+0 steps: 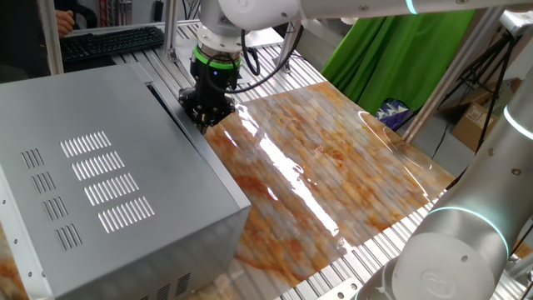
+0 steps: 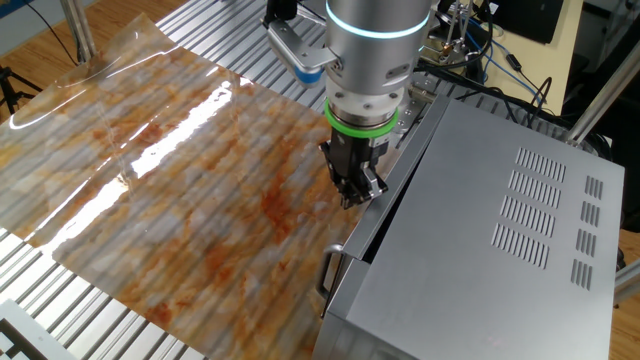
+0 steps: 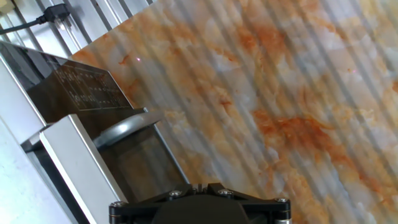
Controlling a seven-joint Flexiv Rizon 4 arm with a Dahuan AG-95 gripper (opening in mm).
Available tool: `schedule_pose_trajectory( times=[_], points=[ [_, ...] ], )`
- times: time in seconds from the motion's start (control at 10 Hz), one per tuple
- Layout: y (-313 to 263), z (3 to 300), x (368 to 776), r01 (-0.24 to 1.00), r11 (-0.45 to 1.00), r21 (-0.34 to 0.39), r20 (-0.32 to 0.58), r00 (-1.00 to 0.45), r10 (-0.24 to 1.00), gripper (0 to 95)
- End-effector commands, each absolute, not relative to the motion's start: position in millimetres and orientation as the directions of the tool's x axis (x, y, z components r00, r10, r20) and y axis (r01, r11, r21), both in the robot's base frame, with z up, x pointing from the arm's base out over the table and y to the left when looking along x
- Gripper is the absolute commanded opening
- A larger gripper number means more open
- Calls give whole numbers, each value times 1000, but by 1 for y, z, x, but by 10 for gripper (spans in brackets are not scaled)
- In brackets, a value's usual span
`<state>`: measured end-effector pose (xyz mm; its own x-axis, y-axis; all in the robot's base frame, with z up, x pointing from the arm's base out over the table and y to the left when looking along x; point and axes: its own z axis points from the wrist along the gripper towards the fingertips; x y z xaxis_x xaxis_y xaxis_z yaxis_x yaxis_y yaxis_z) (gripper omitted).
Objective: Close the microwave door
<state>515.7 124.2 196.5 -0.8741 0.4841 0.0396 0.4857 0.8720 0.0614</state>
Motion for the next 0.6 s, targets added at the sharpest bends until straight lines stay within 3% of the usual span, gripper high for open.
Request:
schedule_pose_trajectory(
  times=[0.1,0.6],
  points=[
    [124,196,514,483,873,64,36,-876,481,0],
    [124,195,514,466,883,58,41,-884,465,0]
  ],
)
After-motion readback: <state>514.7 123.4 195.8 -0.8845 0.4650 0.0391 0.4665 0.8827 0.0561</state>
